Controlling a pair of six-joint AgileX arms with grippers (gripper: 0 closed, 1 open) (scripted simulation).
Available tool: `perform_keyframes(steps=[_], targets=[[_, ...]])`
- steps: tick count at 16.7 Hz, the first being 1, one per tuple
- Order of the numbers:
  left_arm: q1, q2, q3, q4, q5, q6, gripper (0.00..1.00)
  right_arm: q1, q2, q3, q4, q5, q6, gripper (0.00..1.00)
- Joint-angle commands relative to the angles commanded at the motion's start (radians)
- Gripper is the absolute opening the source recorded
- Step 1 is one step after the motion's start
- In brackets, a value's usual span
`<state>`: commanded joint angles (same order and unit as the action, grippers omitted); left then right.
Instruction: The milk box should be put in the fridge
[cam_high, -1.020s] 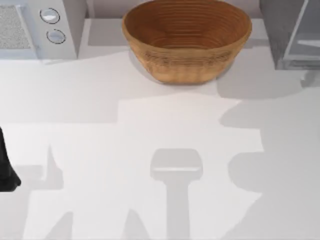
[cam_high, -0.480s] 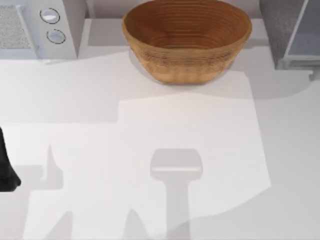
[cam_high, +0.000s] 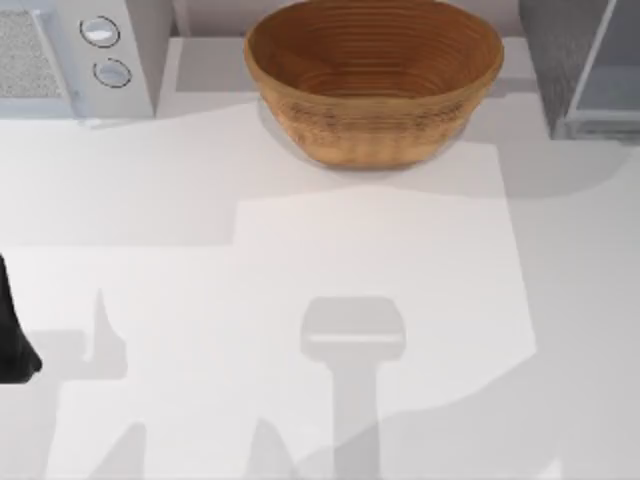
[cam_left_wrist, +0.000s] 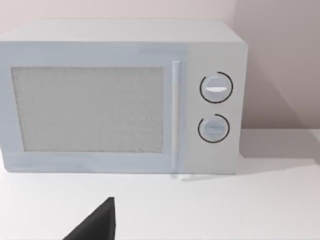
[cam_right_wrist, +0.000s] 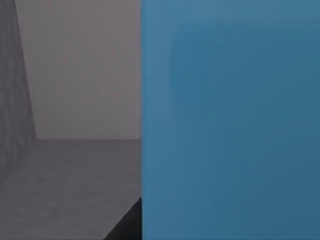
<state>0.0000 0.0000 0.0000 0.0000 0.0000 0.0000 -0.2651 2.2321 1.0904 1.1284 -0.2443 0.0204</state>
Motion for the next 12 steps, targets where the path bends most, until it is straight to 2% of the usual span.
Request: perform_keyframes(steps=[7, 12], targets=[[0.0, 0.0, 0.0, 0.0, 0.0, 0.0, 1.0, 0.036, 0.164, 0.431, -0.23, 0.037, -0.007, 0.0], [0.0, 0.0, 0.0, 0.0, 0.0, 0.0, 1.0, 0.049, 0.198, 0.522, -0.298, 0.047, -0.007, 0.0]])
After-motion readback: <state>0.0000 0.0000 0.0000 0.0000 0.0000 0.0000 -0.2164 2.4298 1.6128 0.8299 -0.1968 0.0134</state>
